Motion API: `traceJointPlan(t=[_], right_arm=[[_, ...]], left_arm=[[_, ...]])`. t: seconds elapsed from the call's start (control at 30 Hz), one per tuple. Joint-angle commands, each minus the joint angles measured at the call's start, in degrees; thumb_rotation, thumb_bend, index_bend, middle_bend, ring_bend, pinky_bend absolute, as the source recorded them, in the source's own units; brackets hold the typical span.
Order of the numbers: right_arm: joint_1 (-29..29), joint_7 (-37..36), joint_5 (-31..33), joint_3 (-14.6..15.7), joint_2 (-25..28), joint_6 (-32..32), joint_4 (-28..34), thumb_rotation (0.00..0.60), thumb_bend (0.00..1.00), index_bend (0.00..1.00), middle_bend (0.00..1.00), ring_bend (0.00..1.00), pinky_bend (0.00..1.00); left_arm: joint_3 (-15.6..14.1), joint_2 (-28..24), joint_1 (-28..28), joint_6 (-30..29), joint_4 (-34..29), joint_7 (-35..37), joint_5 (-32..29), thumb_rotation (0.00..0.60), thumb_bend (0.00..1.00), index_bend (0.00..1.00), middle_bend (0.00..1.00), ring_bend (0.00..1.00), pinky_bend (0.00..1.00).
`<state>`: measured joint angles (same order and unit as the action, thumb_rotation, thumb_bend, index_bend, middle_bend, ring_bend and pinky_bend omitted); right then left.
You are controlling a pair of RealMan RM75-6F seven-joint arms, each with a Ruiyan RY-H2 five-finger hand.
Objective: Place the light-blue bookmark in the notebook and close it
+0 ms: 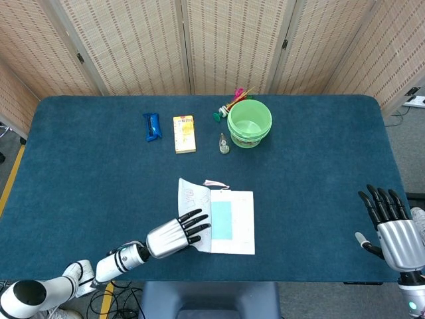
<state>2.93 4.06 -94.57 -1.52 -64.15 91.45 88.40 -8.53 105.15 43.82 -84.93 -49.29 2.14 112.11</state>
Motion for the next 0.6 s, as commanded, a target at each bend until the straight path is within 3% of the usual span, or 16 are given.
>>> traceJointPlan(t=[0.03, 0.33, 0.5, 0.6], right_arm=[[-0.17, -0.05, 0.02, 0.09, -0.05, 0.13, -0.1, 0.6, 0.14, 0.0, 0.0, 0.0, 0.0], [-0.81, -0.88, 0.48, 0.03, -0.47, 0.82, -0.85, 0.6, 0.14, 0.0, 0.0, 0.0, 0.0], [-1.03, -1.42, 0.58, 0.07, -0.76, 0.95, -1.01, 0.6, 0.14, 0.0, 0.0, 0.0, 0.0], [-1.14, -1.5, 0.38, 0.07, -0.93, 1.23, -1.23, 0.6, 0.14, 0.0, 0.0, 0.0, 0.0]], left_arm=[[0.66, -1.15, 2.43, 1.31, -3.19, -2.97, 1.7, 0.6, 0.51, 0.59, 0.25, 0.13, 0.15], [2.89, -2.48, 7.04, 7.25, -9.57, -11.0, 2.87, 0.6, 0.51, 0.41, 0.23, 0.13, 0.15], [5.2, -1.89, 8.97, 9.42, -10.67, -13.92, 2.2, 0.6, 0.35, 0.26, 0.18, 0.13, 0.15], [6.09, -1.81, 10.13, 10.54, -11.71, -14.58, 1.98, 0.6, 0.32, 0.21, 0.15, 0.11, 0.15]])
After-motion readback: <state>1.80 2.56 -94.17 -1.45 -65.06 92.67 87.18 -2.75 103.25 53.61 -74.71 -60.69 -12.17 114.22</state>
